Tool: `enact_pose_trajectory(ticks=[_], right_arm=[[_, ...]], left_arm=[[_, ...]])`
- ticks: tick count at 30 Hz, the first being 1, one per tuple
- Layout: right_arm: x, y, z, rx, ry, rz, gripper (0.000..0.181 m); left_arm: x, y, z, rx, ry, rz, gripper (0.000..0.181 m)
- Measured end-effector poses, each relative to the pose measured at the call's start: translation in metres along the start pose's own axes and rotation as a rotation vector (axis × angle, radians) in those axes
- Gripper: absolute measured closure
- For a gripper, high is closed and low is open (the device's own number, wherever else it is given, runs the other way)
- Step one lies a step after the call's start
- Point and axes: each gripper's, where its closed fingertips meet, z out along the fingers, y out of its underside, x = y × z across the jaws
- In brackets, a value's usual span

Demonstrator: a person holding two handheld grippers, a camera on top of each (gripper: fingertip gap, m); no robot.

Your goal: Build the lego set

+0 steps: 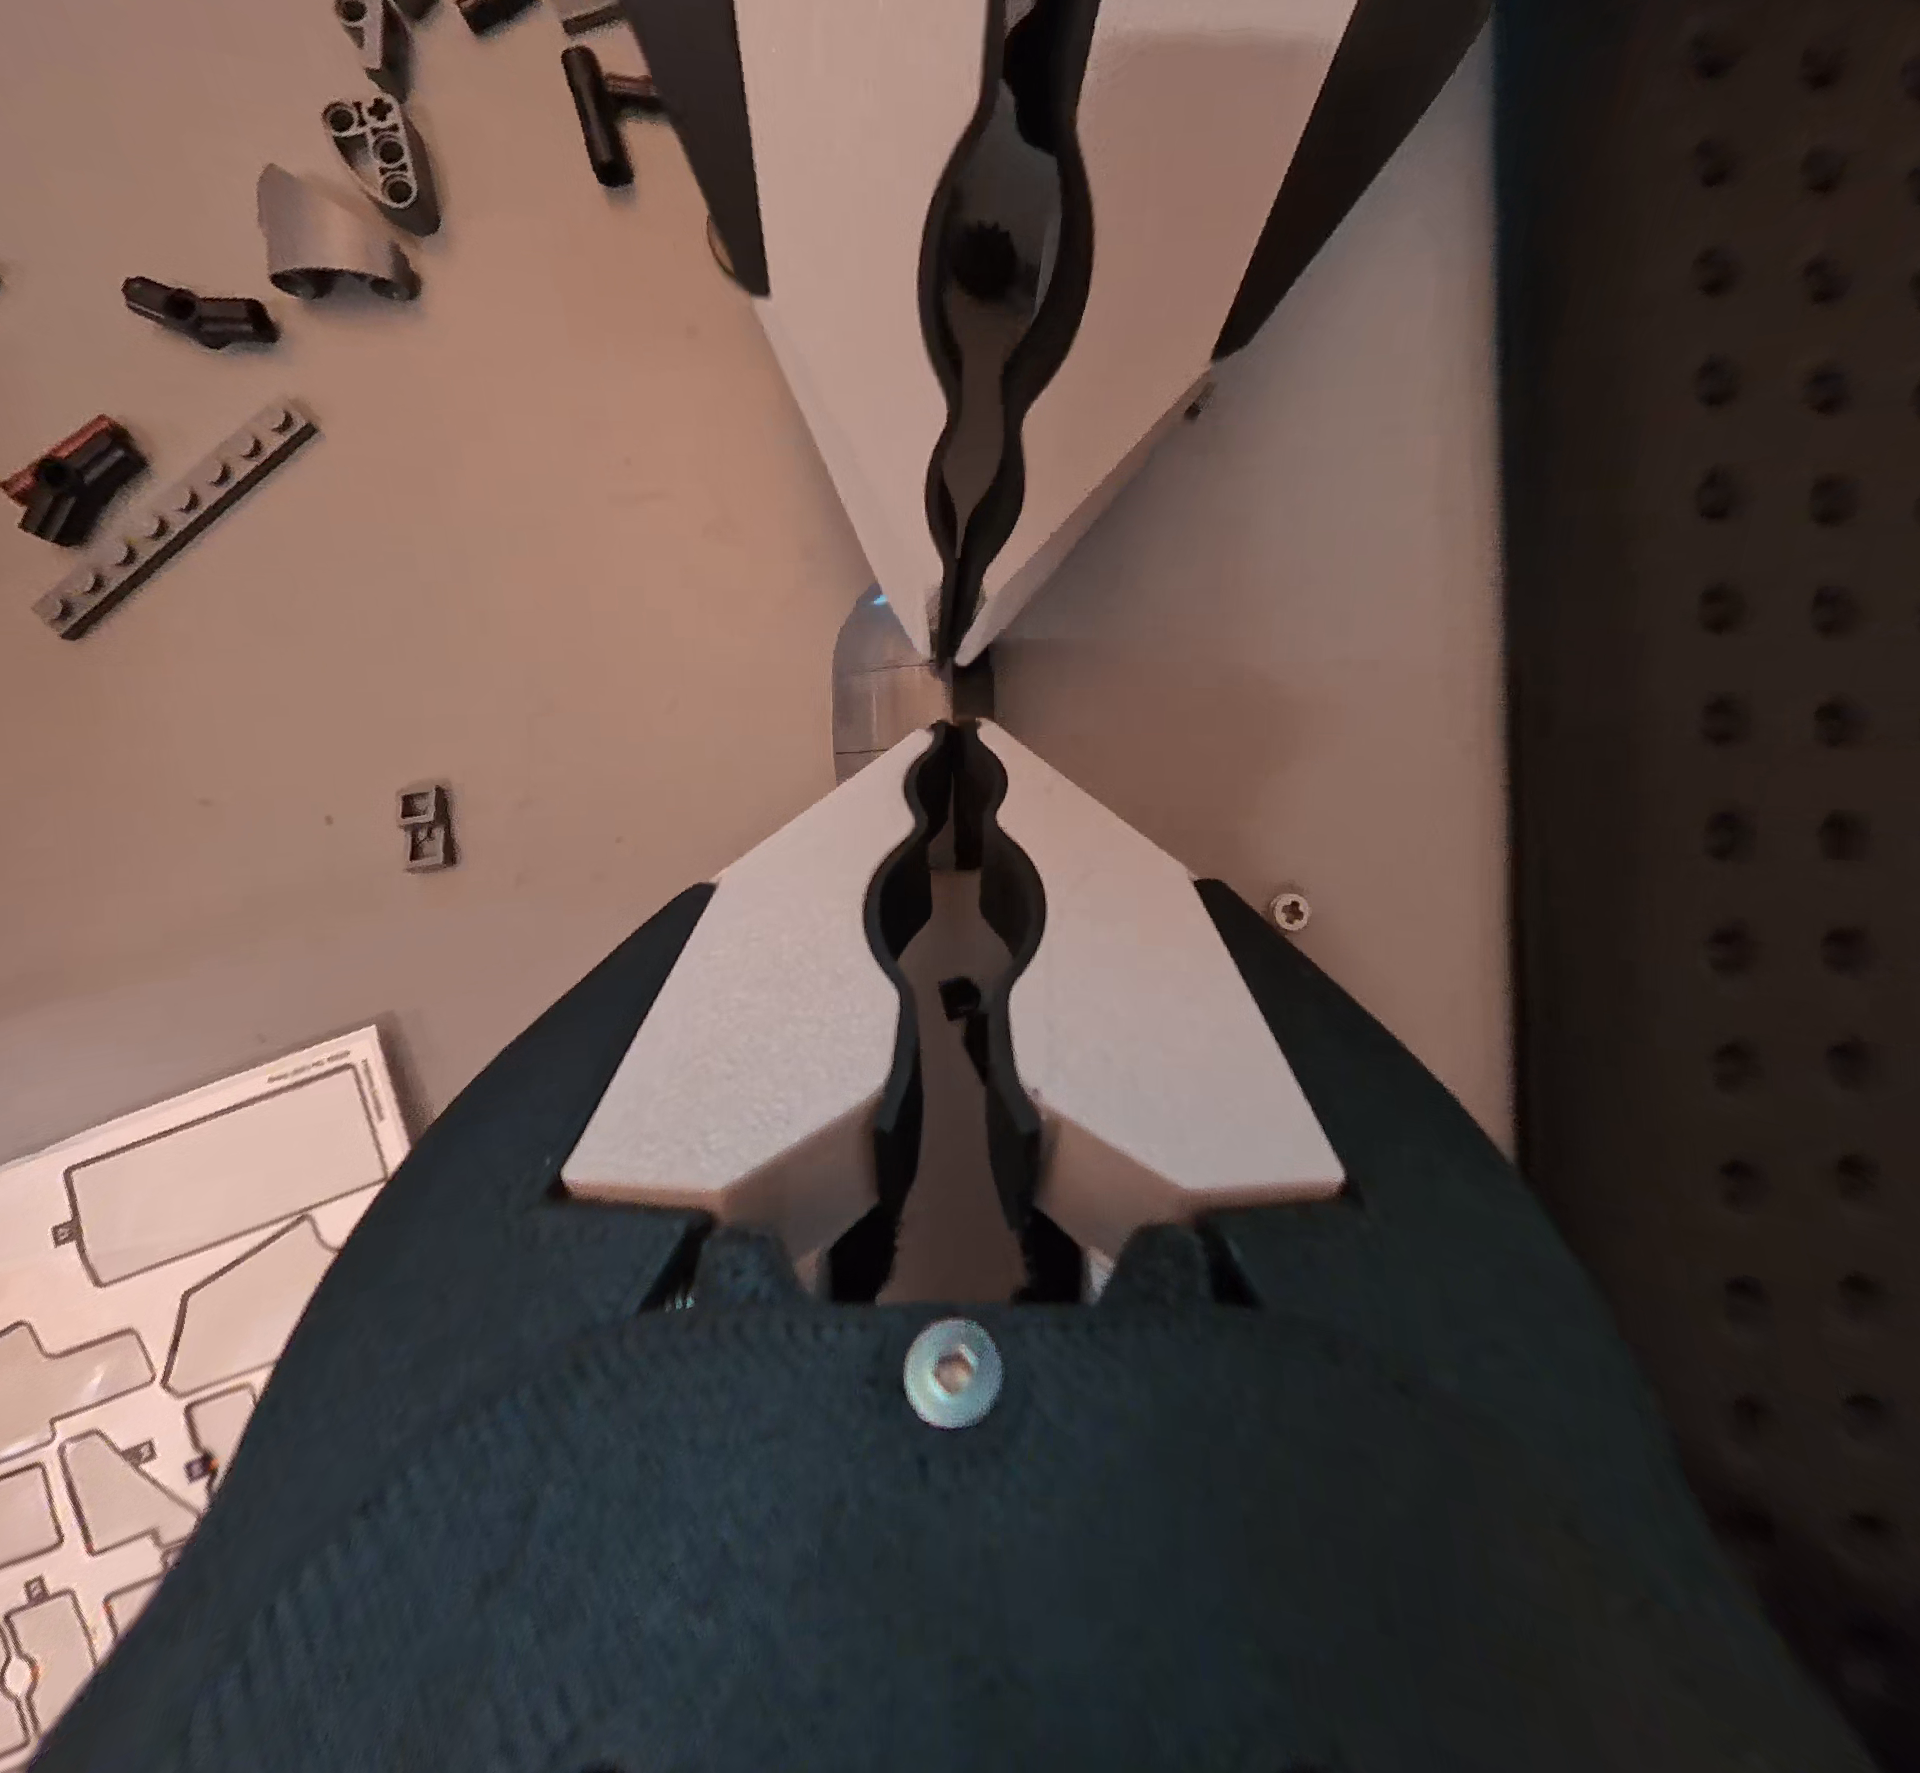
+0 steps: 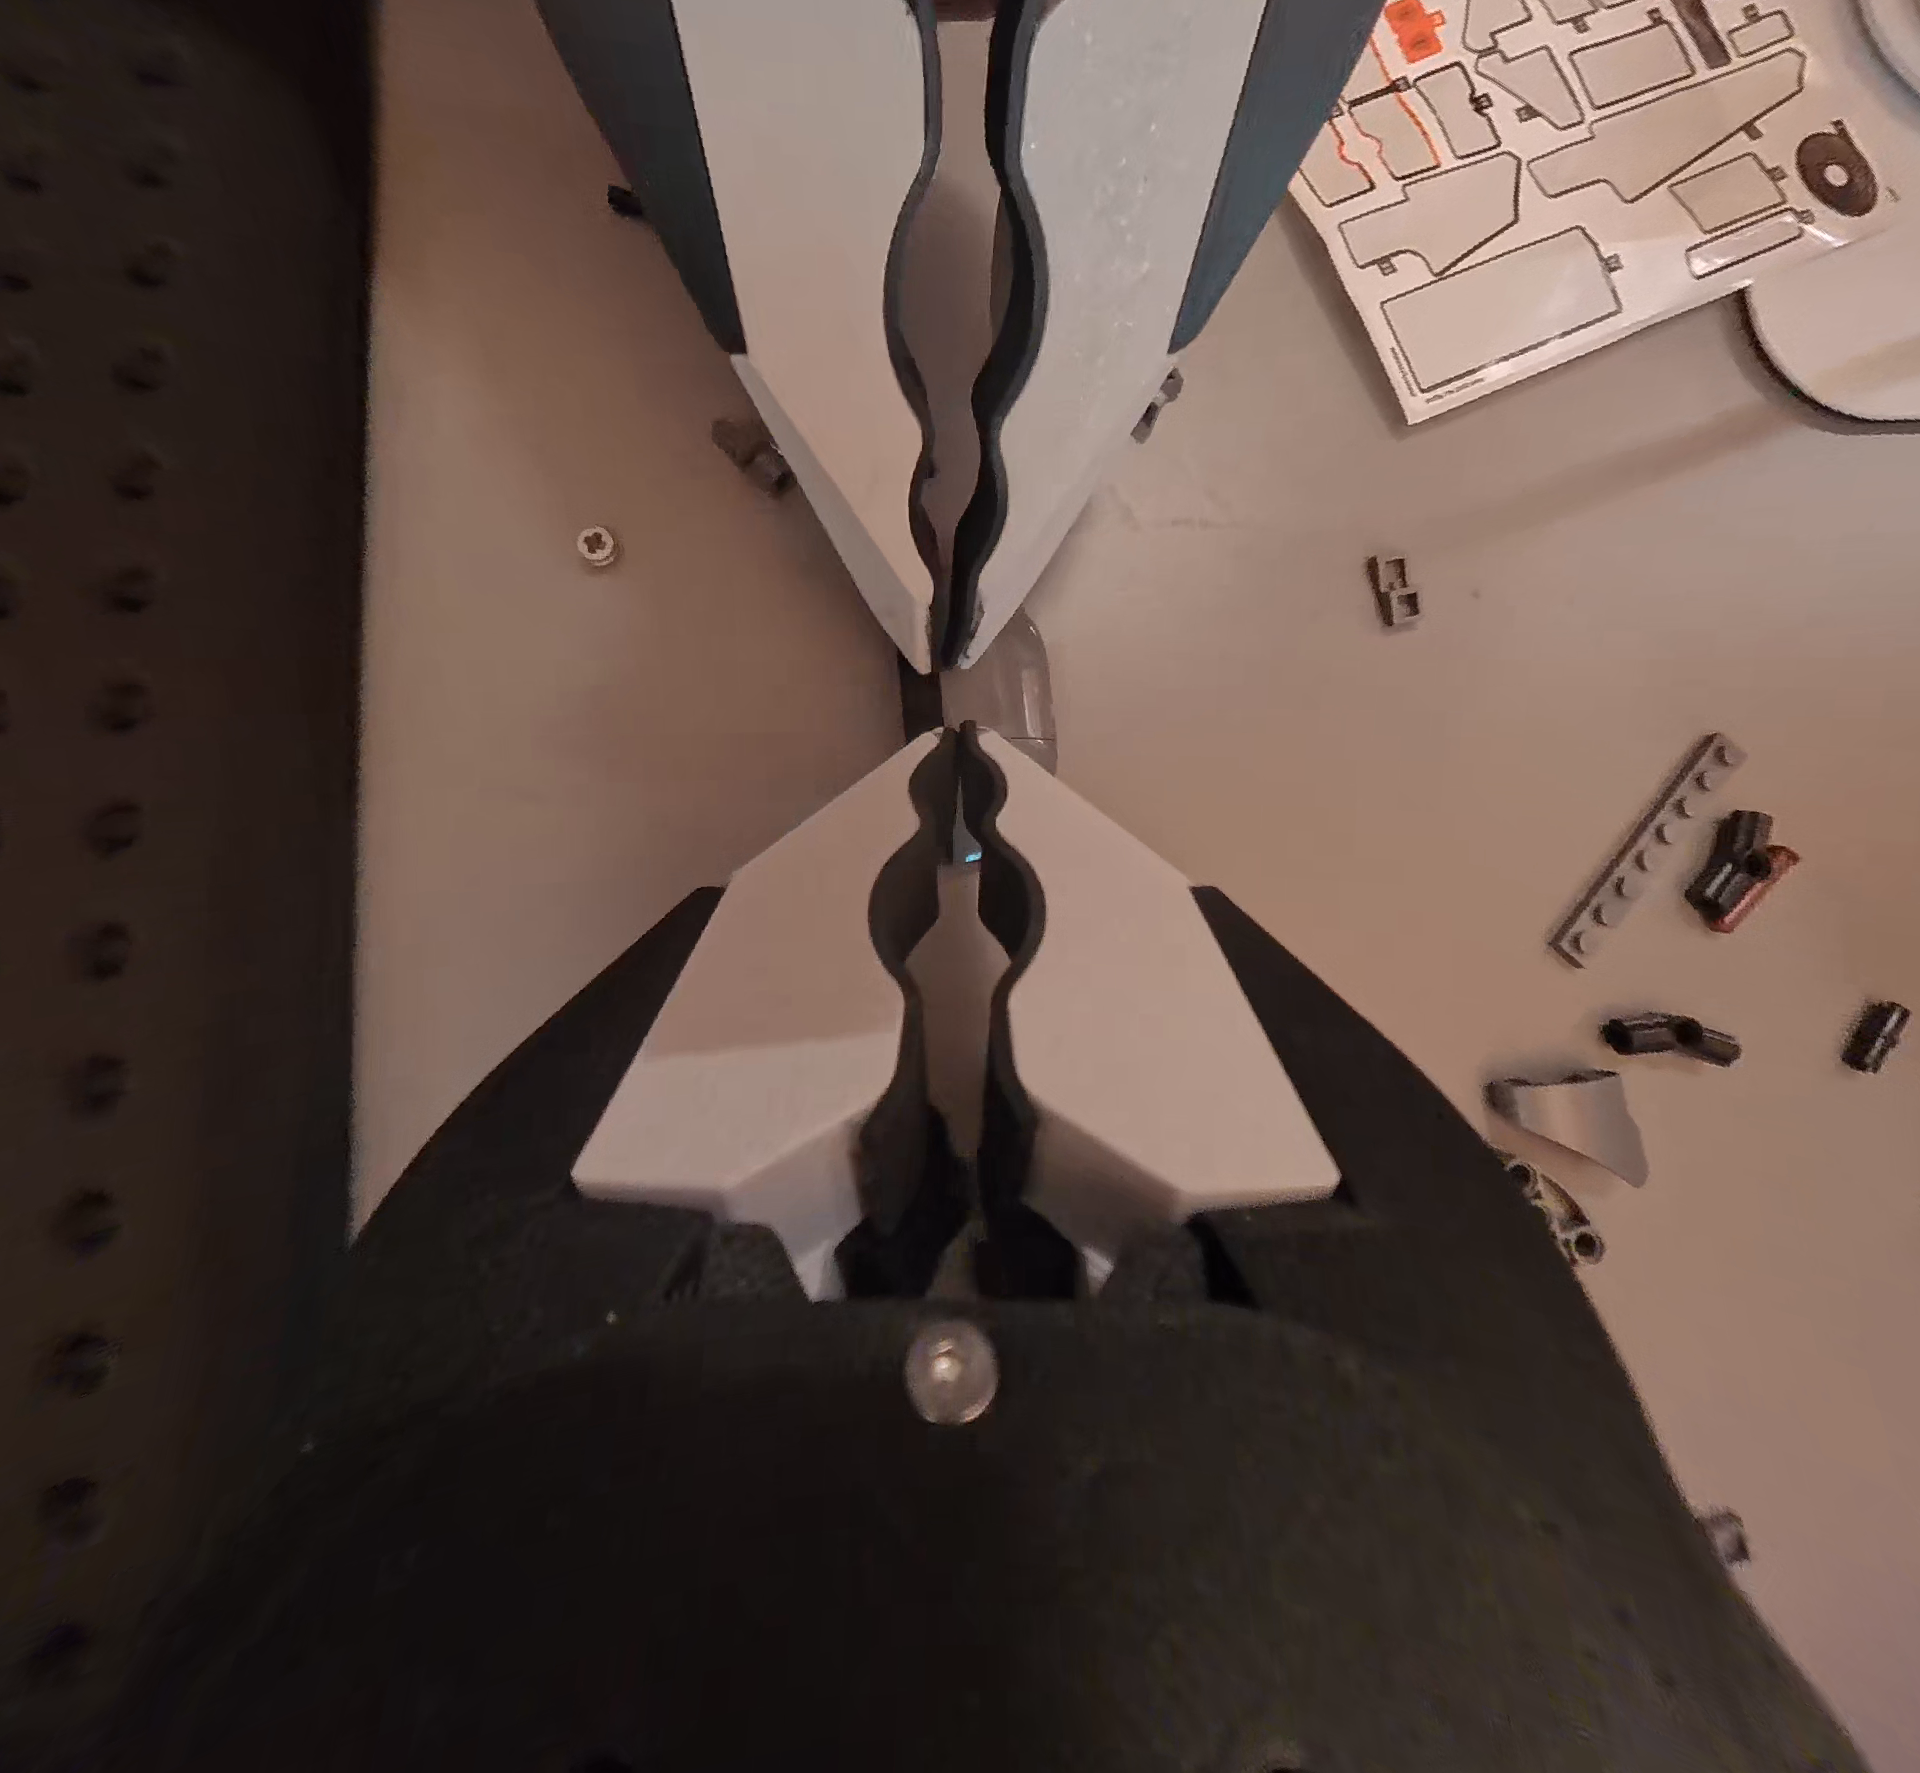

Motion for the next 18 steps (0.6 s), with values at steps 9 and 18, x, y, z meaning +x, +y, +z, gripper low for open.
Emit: enact_pose_trajectory(ticks=[9,18], right_arm=[[0.003,0.001,0.002,-0.006,0.007,0.013,0.181],[0.103,0.008,-0.111,0.31,0.506,0.282,0.177]], left_arm=[[-0.004,0.0,0.001,0.022,-0.004,-0.007,0.181],[-0.05,-0.008,-0.038,0.181,-0.201,-0.143,0.174]])
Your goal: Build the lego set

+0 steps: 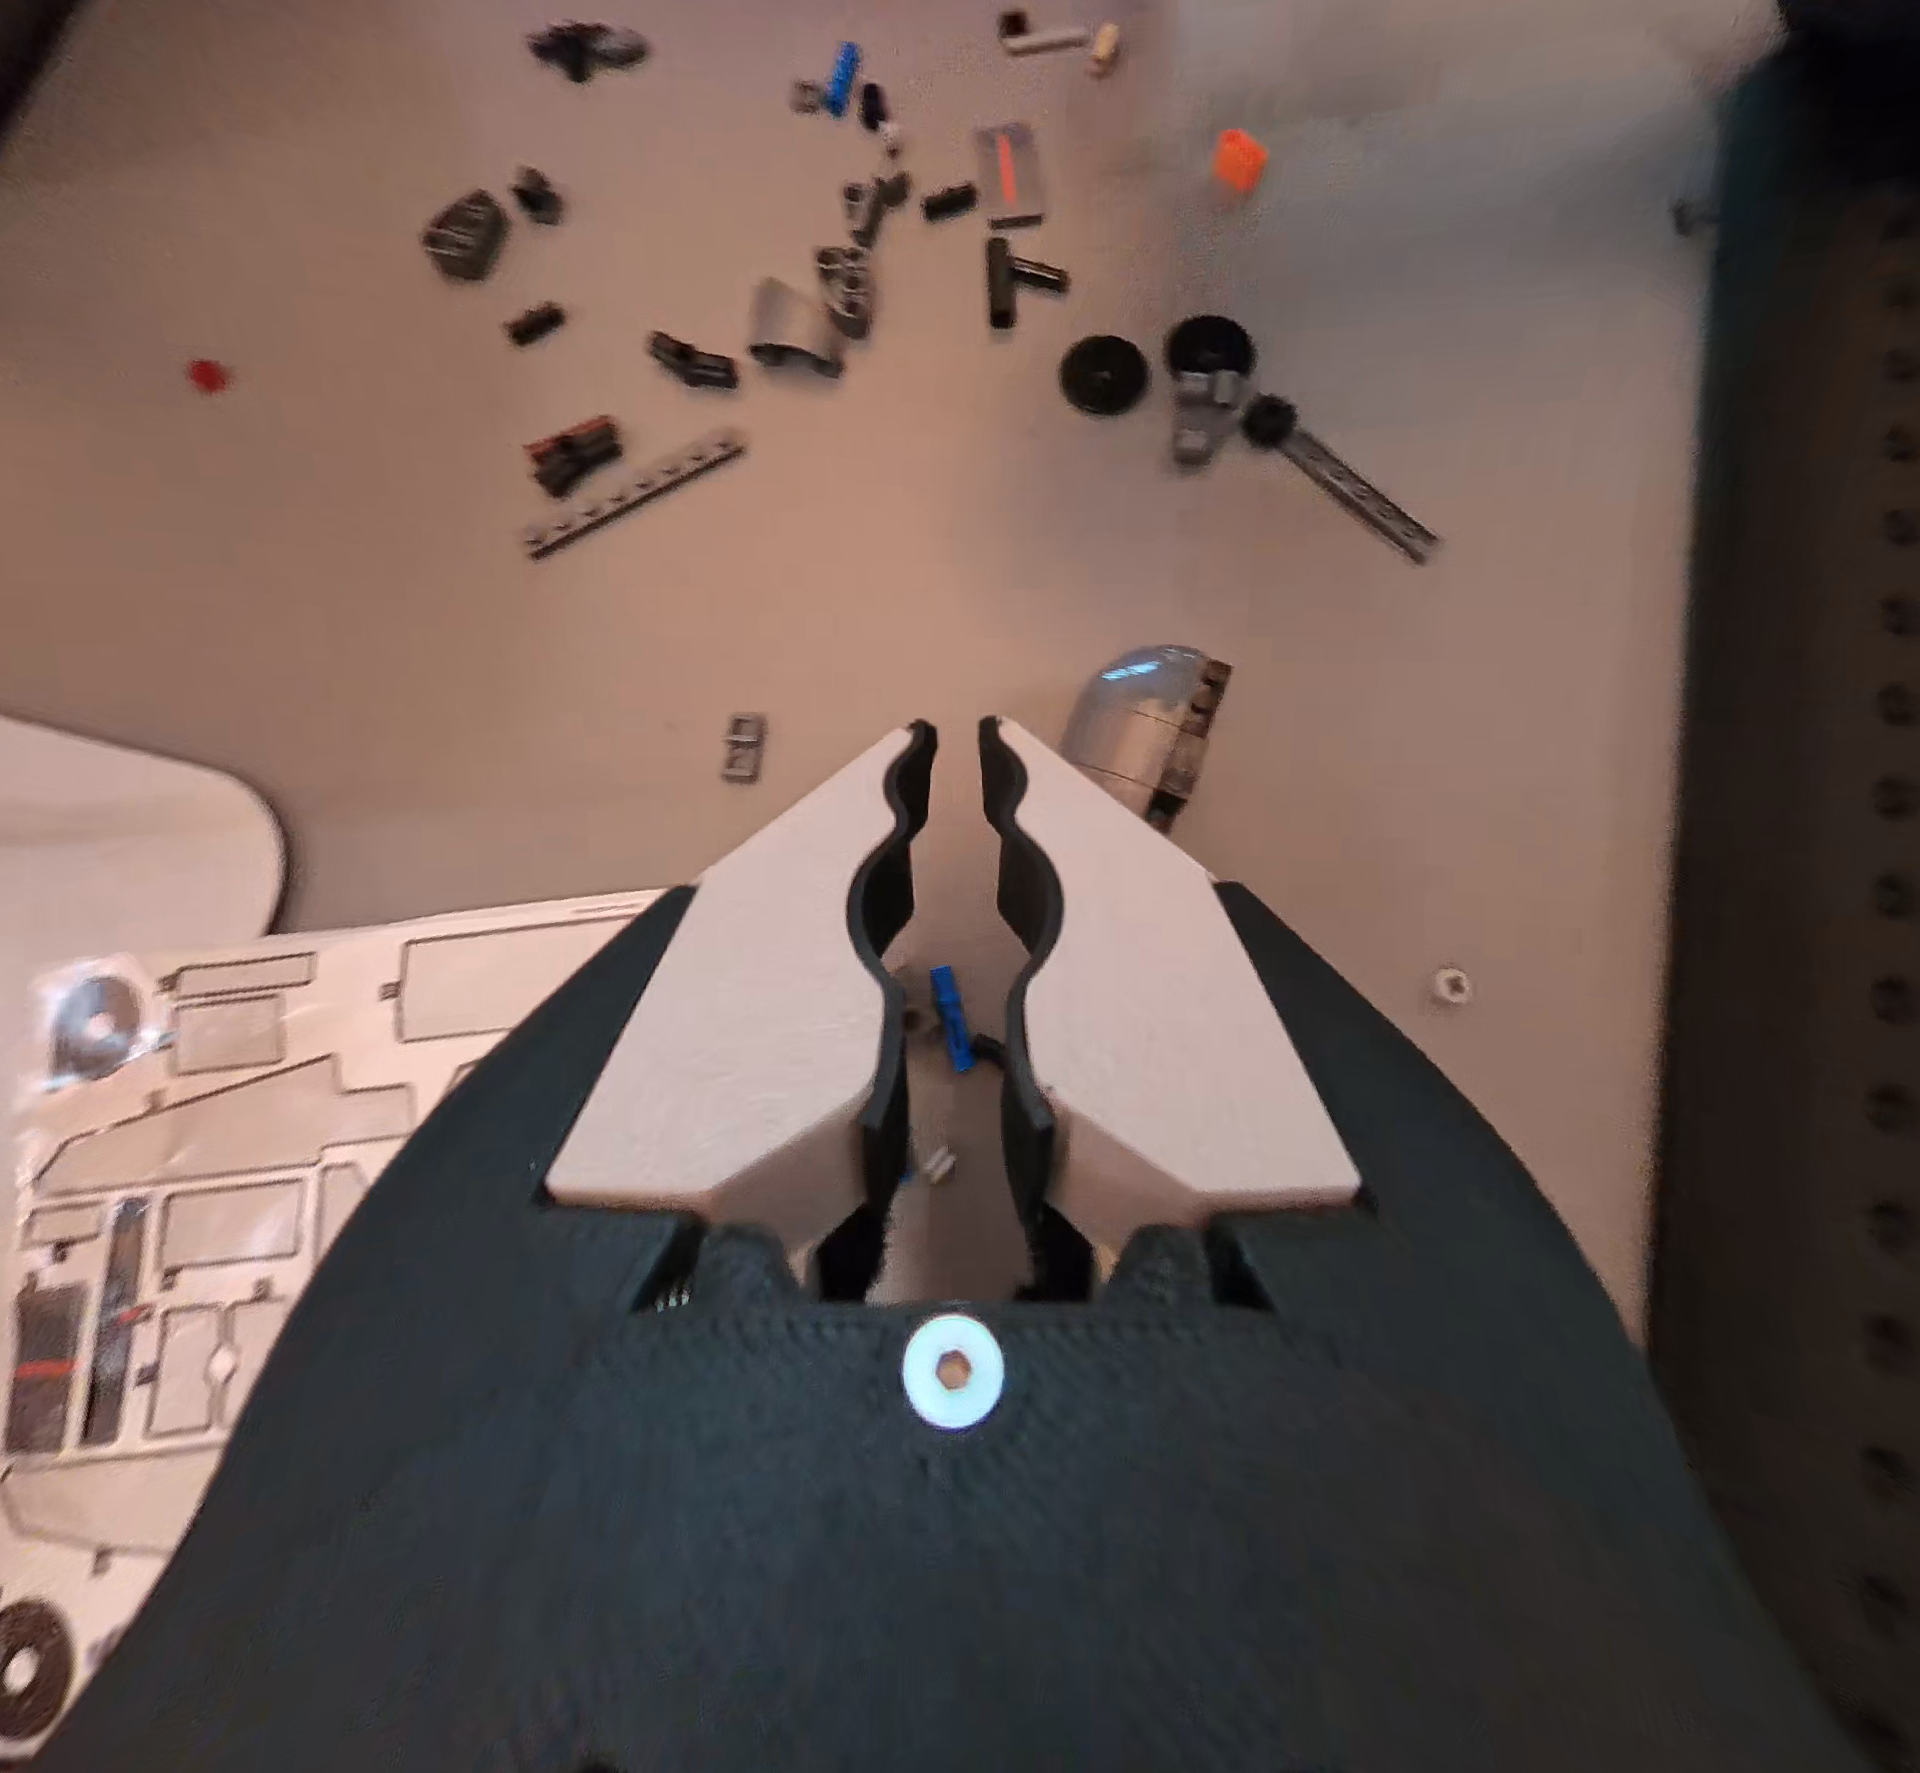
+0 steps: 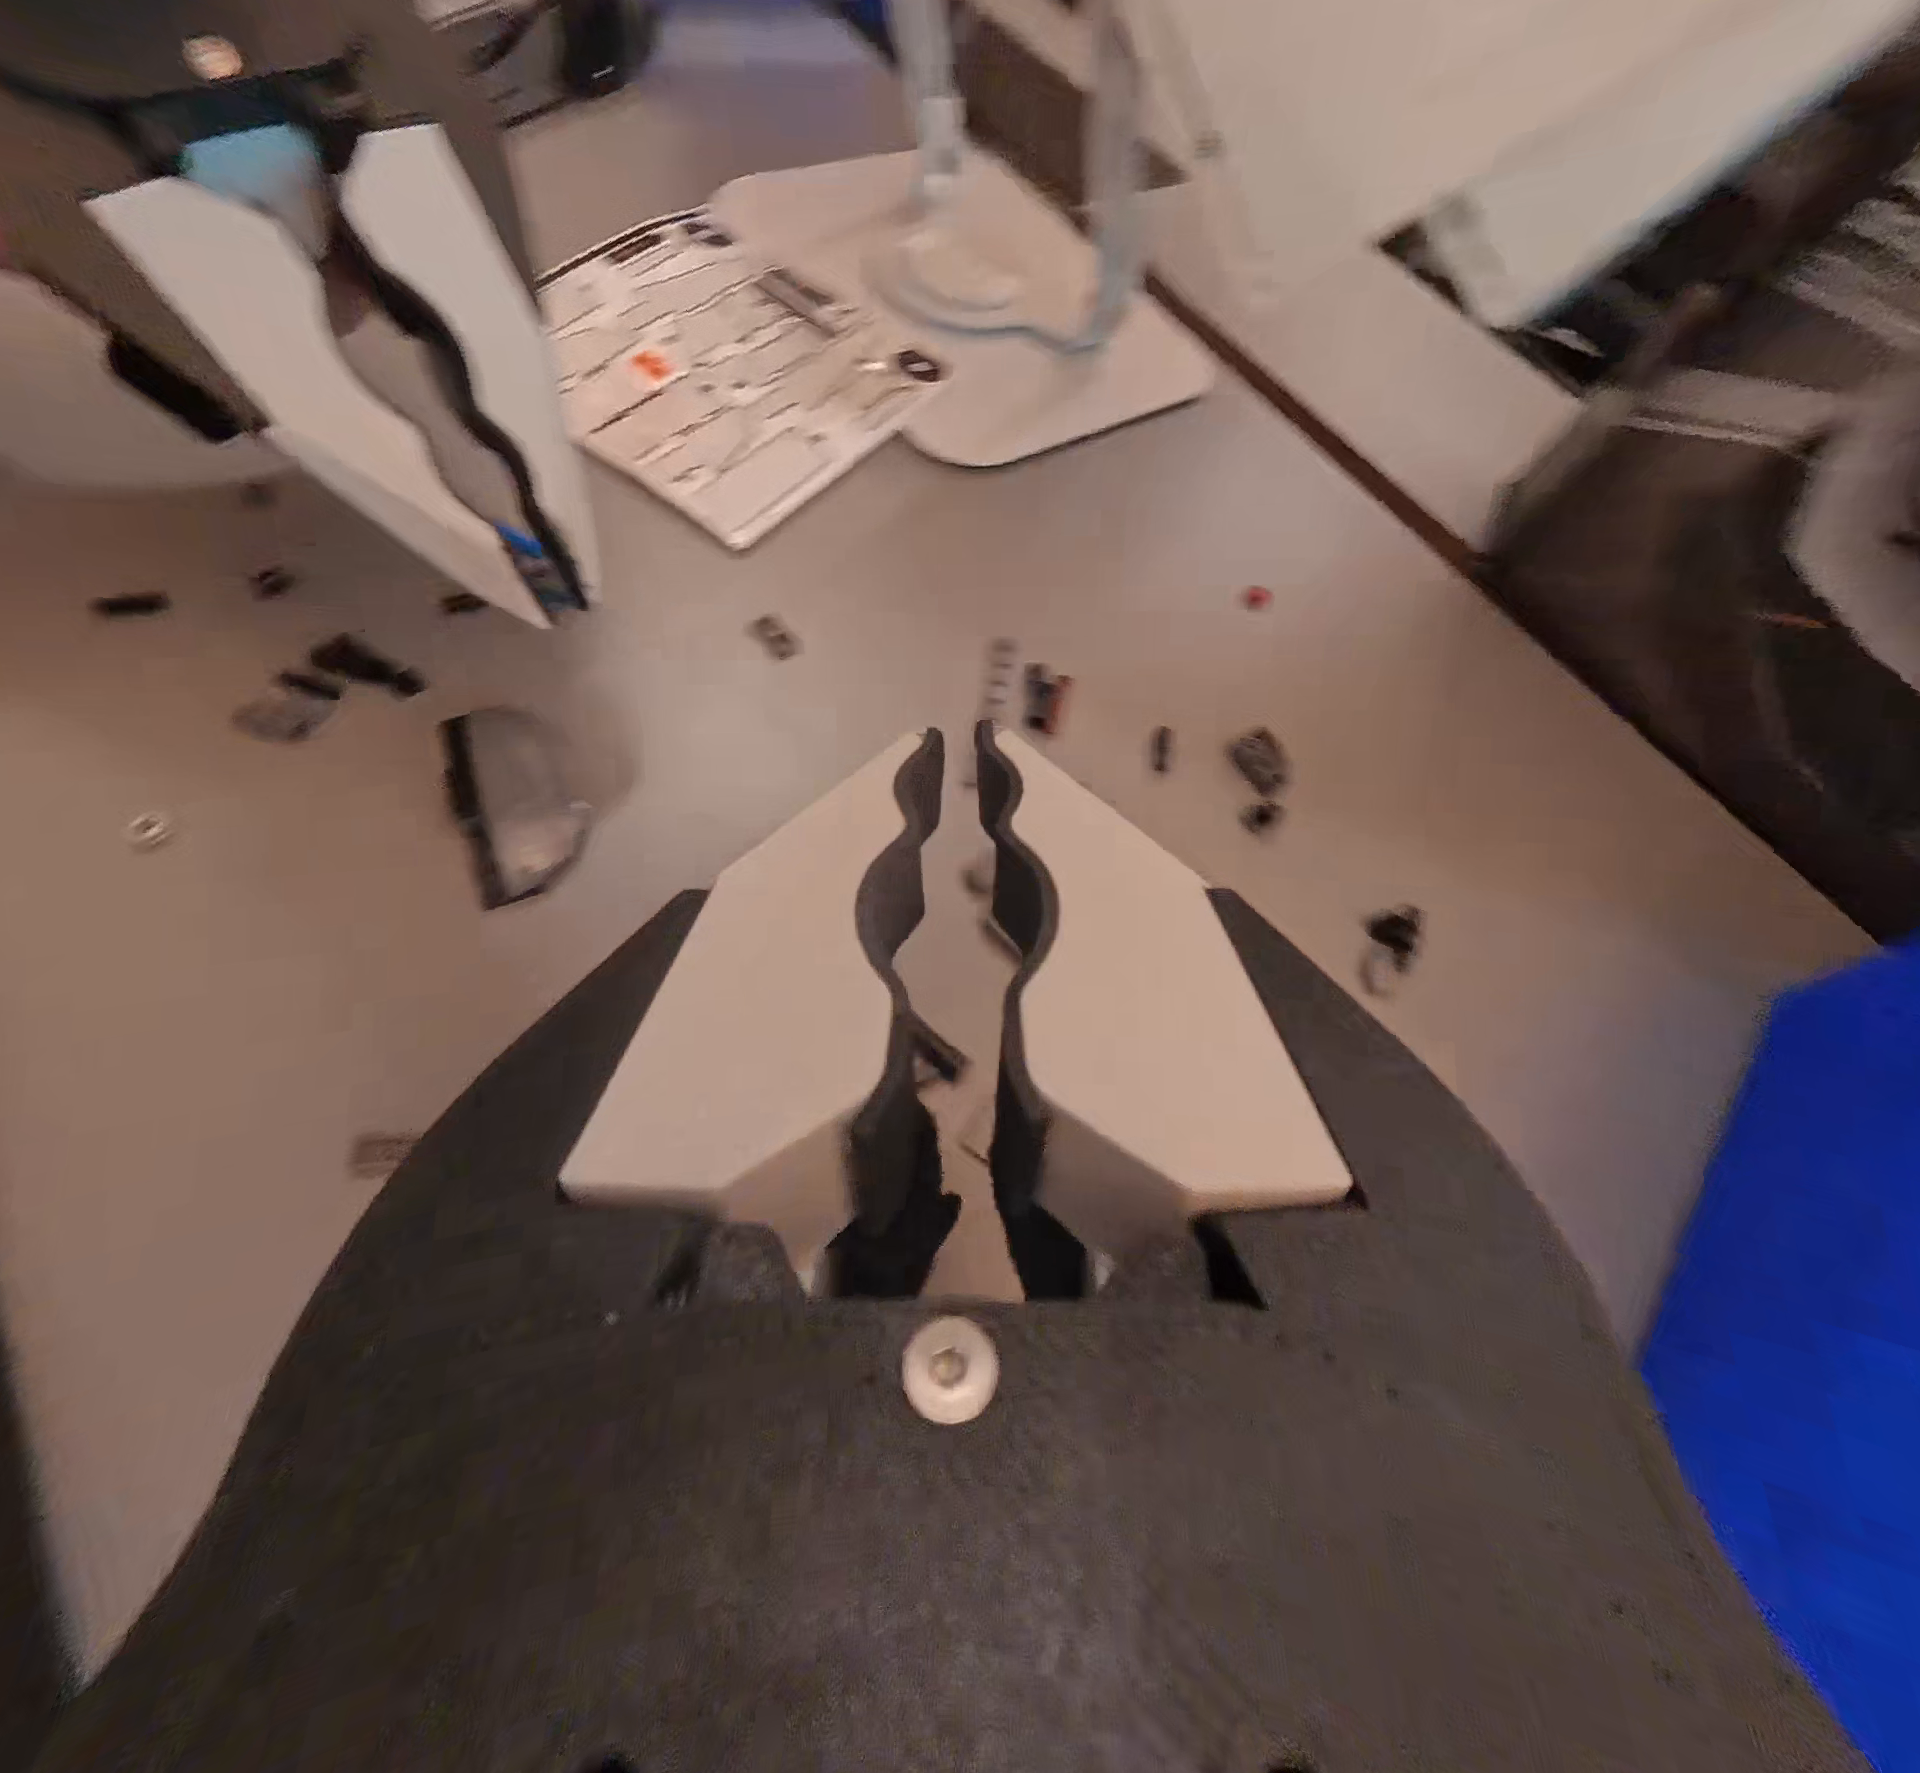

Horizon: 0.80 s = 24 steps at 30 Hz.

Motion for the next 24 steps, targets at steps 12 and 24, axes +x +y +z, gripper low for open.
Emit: enact_pose_trajectory(ticks=[12,24], right_arm=[[0.054,0.014,-0.023,0.036,0.187,0.128,0.167],[0.076,0.009,-0.039,0.122,0.274,0.197,0.158]], left_arm=[[-0.023,0.002,-0.01,0.01,-0.132,-0.018,0.175],[-0.033,0.001,-0.016,0.029,-0.19,-0.028,0.175]])
